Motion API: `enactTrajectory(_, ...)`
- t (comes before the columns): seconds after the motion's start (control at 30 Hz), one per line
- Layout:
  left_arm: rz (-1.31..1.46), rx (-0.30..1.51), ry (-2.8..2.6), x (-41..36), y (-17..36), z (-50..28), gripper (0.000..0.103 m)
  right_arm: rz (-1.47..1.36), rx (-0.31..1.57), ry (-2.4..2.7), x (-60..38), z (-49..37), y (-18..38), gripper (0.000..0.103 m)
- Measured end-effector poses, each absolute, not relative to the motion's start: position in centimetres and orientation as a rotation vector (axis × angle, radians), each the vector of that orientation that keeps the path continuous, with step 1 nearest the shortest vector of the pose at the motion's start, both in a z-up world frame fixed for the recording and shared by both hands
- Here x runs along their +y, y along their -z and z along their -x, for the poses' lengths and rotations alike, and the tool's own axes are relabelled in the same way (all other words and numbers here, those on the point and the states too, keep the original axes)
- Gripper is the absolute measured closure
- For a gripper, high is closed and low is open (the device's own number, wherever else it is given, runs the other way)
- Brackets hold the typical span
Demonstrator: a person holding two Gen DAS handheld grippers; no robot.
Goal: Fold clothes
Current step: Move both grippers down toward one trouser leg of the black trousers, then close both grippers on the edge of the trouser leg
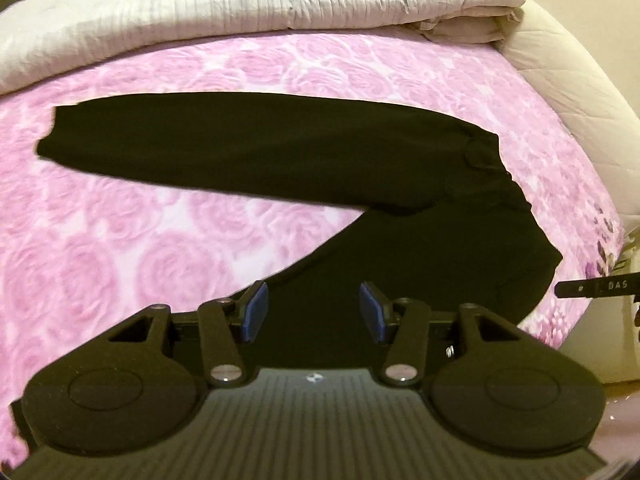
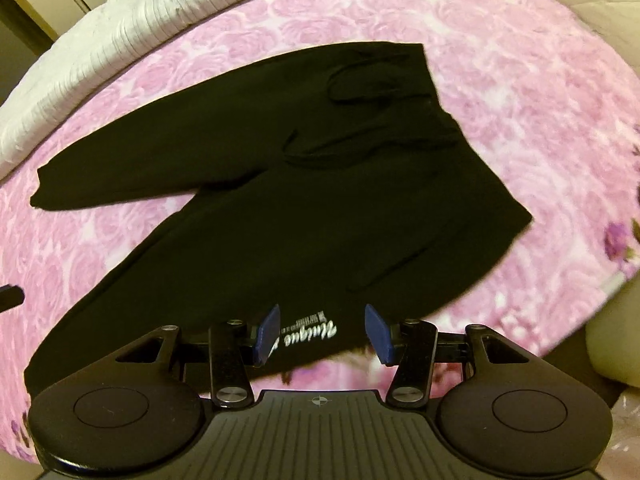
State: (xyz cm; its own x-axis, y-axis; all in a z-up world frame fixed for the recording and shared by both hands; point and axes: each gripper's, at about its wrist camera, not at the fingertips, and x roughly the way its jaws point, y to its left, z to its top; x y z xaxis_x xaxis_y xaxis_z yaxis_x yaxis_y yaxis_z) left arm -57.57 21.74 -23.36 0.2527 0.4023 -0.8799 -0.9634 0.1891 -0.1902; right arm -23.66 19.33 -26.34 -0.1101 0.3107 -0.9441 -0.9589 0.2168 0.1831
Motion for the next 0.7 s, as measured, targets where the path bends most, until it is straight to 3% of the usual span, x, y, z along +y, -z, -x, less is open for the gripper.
enactTrajectory(0.4, 0.802, 0.801, -0.997, 34.8, 31.8, 53.7, 0.057, 0.735, 1.119, -1.455, 32.5, 19.7, 33.7, 0.052)
enactTrajectory(0.7, 0.556, 0.860, -0.854, 48.3, 35.4, 50.4, 0.057, 0.884, 0.856, -1.756, 47.4, 18.3, 36.4, 0.052)
